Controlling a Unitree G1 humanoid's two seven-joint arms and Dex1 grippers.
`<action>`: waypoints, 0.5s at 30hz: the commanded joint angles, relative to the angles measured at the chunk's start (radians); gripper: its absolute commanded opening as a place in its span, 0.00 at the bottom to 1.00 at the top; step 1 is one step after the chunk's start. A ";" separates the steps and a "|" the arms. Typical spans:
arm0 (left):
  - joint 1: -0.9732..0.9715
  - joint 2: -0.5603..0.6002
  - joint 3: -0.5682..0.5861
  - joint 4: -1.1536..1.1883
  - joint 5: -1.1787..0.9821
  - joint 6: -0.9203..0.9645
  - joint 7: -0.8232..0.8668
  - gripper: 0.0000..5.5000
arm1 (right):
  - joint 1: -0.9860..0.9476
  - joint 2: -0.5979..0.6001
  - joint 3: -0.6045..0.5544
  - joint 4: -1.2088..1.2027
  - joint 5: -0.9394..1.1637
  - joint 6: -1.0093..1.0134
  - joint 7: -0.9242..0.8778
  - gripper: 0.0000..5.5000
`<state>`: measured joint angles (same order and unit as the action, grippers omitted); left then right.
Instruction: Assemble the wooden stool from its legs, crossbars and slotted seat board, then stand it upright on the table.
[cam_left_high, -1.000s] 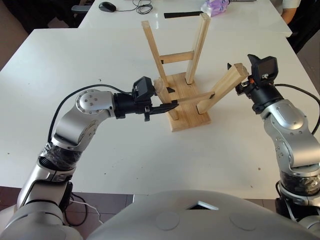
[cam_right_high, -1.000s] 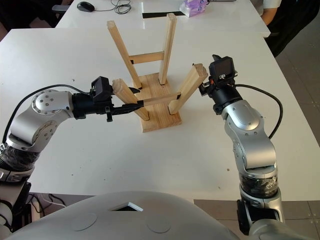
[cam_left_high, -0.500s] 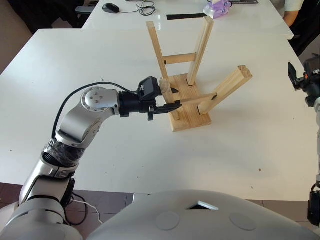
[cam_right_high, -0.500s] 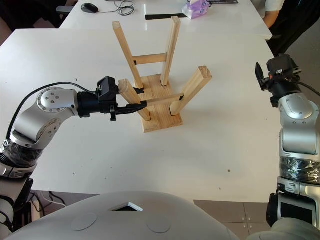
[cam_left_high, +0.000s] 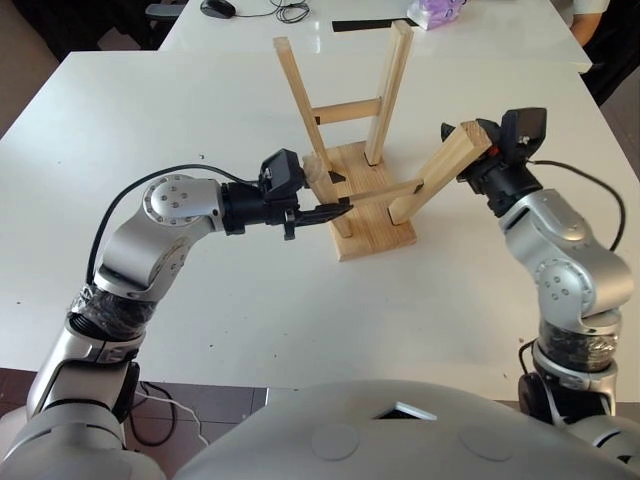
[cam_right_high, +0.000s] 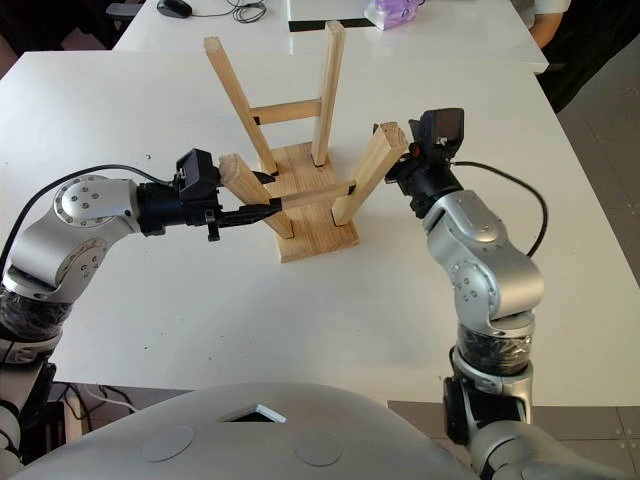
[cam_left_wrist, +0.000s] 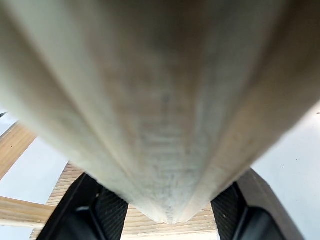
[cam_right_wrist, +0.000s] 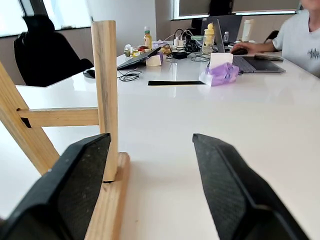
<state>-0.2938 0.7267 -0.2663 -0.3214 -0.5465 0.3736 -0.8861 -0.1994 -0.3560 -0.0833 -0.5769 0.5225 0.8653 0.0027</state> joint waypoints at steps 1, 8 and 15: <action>0.082 -0.015 -0.164 0.054 0.108 0.154 0.011 0.38 | -0.073 -0.076 0.043 -0.064 0.020 -0.037 0.153 0.55; 0.083 -0.026 -0.144 0.032 0.056 0.185 0.007 0.44 | -0.061 -0.094 0.030 -0.021 -0.043 -0.088 0.193 0.55; 0.075 -0.051 -0.122 0.035 0.083 0.225 0.010 0.66 | -0.043 -0.082 0.037 -0.010 -0.077 -0.122 0.216 0.55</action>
<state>-0.2067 0.6903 -0.4032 -0.2938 -0.4936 0.6023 -0.8938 -0.2344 -0.4391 -0.0455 -0.5766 0.4518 0.7559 0.2036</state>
